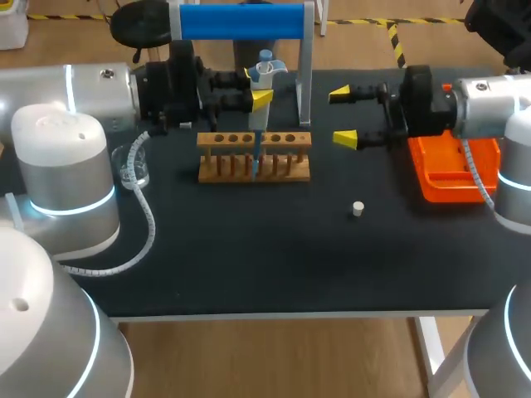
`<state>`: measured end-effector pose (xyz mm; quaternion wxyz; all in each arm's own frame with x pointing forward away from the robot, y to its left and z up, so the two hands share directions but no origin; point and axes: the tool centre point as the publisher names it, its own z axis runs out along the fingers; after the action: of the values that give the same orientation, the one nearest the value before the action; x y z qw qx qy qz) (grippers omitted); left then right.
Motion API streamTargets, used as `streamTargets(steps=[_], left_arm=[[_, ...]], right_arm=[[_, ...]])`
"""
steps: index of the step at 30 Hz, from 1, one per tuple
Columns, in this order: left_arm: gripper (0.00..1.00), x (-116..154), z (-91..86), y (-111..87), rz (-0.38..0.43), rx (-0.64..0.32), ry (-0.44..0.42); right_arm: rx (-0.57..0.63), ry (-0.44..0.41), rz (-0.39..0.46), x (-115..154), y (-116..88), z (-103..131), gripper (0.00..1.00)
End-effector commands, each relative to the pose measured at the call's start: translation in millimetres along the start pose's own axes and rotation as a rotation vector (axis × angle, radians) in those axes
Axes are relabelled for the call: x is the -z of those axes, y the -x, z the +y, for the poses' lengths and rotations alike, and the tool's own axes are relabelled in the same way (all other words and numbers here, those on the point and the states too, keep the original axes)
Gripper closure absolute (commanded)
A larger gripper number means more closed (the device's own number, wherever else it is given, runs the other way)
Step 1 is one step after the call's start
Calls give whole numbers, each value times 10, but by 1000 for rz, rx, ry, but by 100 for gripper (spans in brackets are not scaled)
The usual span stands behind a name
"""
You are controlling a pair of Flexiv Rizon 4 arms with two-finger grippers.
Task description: Invert the test tube, pick up the pipette, mount the tip to pipette, aspirate from beaker and dispense into the tube, eject the tip, return the pipette, and cap with the stopper.
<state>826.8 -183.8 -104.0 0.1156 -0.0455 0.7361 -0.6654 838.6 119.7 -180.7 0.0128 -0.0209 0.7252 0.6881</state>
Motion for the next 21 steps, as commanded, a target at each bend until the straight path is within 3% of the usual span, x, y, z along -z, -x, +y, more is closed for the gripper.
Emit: streamTargets(steps=[1, 11, 21], left_arm=[[100, 6, 3, -1, 0, -1, -3], [100, 6, 3, -1, 0, -1, -3], [100, 6, 3, -1, 0, -1, -3]], right_arm=[[-4, 17, 12, -94, -21, 31, 0], [-22, 52, 44, -377, -98, 164, 1], [-43, 65, 60, -712, -93, 255, 25]])
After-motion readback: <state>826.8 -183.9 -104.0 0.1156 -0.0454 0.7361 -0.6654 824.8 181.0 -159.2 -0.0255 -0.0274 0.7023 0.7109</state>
